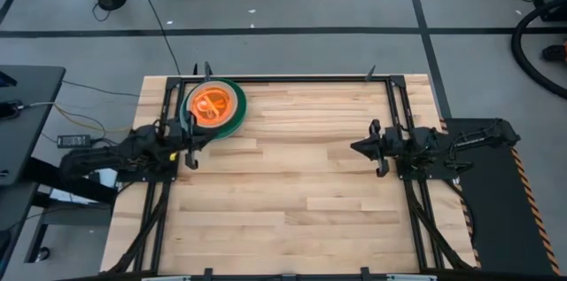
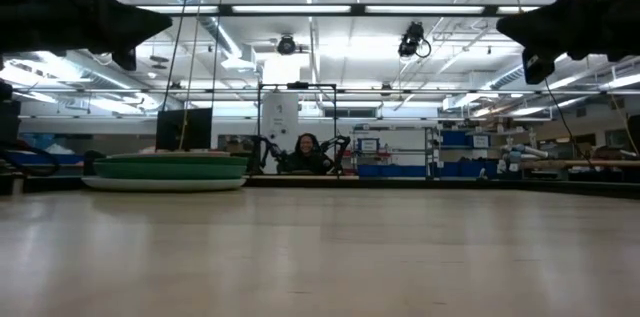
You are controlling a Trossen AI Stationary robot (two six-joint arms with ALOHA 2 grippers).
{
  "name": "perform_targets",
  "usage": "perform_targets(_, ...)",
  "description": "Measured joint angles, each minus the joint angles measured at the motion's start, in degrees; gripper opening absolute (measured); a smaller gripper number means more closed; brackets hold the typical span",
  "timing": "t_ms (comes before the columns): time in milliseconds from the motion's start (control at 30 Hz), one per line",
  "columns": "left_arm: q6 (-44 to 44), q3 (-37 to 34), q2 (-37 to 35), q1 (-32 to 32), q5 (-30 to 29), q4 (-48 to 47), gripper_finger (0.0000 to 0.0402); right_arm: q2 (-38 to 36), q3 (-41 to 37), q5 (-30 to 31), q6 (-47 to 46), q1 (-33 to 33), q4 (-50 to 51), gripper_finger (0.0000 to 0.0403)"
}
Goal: Stack plastic plates
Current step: Return to Home Position
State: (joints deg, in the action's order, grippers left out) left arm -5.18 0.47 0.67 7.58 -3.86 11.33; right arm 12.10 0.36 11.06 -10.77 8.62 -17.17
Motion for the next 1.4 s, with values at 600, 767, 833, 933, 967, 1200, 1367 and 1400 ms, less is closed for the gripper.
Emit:
perform_targets(600,2.43,0.0,0.07,-1.03,0.05,-0.53,0.0015,0.01,0.0,-0.21,-4.52,0.0,-0.28,0.0024)
perform_targets(767,2.42,-0.02,0.07,-1.03,0.05,-0.5,0.0016,0.02,0.0,-0.21,-4.52,0.0,-0.28,0.0024)
perform_targets(833,2.42,-0.02,0.07,-1.03,0.05,-0.5,0.0016,0.02,0.0,-0.23,-4.52,0.0,-0.28,0.0025)
perform_targets(933,2.41,-0.02,0.07,-1.03,0.05,-0.5,0.0016,0.02,0.0,-0.23,-4.53,0.0,-0.28,0.0025)
perform_targets(967,2.4,-0.02,0.07,-1.03,0.05,-0.5,0.0016,0.02,0.0,-0.23,-4.53,0.0,-0.28,0.0025)
perform_targets(1200,2.4,-0.02,0.07,-1.03,0.05,-0.48,0.0016,0.02,0.0,-0.24,-4.52,0.0,-0.28,0.0025)
perform_targets(1367,2.4,-0.02,0.07,-1.03,0.05,-0.48,0.0016,0.02,0.0,-0.25,-4.53,0.0,-0.28,0.0025)
perform_targets(1400,2.4,-0.02,0.07,-1.03,0.05,-0.49,0.0016,0.02,0.0,-0.25,-4.53,0.0,-0.29,0.0025)
